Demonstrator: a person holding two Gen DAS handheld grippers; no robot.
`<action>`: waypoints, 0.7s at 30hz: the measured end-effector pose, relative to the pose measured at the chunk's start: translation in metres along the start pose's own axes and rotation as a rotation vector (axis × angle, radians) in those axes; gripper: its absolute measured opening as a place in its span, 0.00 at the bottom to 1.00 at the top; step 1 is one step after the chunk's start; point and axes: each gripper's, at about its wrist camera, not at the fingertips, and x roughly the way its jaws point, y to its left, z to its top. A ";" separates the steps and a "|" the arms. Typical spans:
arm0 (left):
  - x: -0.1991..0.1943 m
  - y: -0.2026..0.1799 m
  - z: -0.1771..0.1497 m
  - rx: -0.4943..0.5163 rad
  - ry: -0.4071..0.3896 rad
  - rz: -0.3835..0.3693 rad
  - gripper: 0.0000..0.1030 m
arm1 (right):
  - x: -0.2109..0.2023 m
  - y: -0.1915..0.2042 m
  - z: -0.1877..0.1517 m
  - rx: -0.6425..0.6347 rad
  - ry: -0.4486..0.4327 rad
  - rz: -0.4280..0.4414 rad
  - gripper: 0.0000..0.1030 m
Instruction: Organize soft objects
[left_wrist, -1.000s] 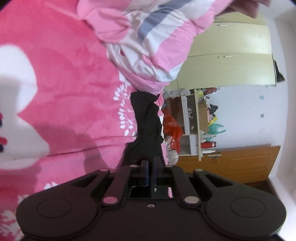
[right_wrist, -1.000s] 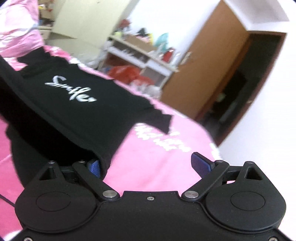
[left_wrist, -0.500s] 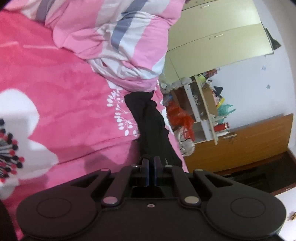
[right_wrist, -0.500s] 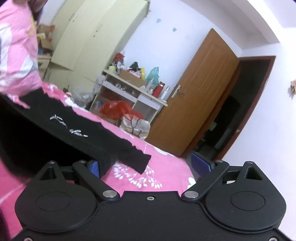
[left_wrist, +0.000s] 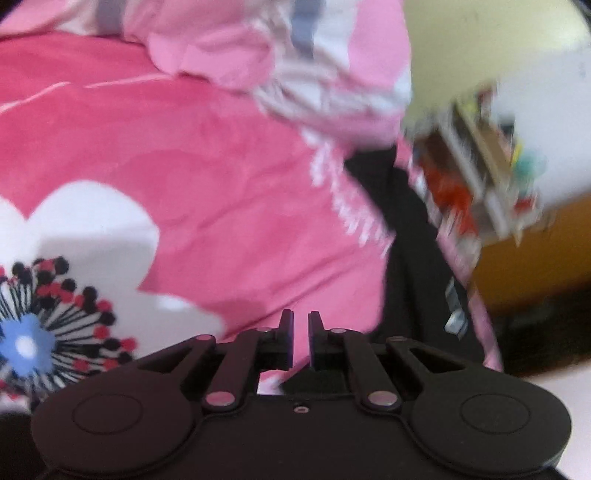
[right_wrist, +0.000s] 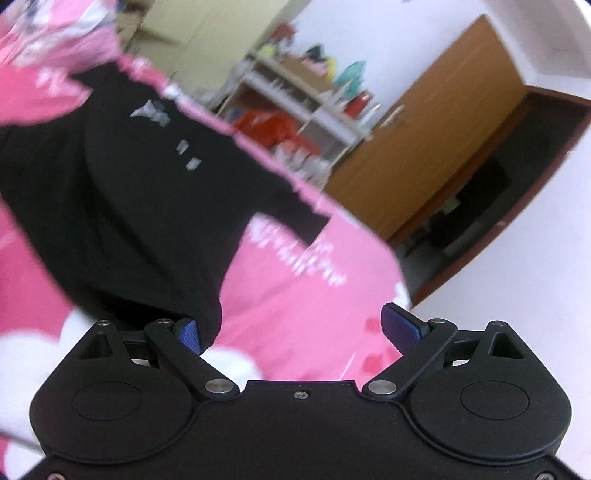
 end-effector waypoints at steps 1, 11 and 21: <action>0.001 -0.014 -0.007 0.159 -0.002 0.020 0.24 | 0.000 0.004 -0.003 0.002 0.008 0.010 0.92; 0.017 -0.108 -0.140 1.526 -0.201 0.046 0.38 | 0.009 0.011 -0.006 0.083 0.070 0.038 0.92; 0.050 -0.121 -0.164 1.654 -0.201 0.006 0.29 | 0.005 0.005 -0.004 0.097 0.075 0.024 0.92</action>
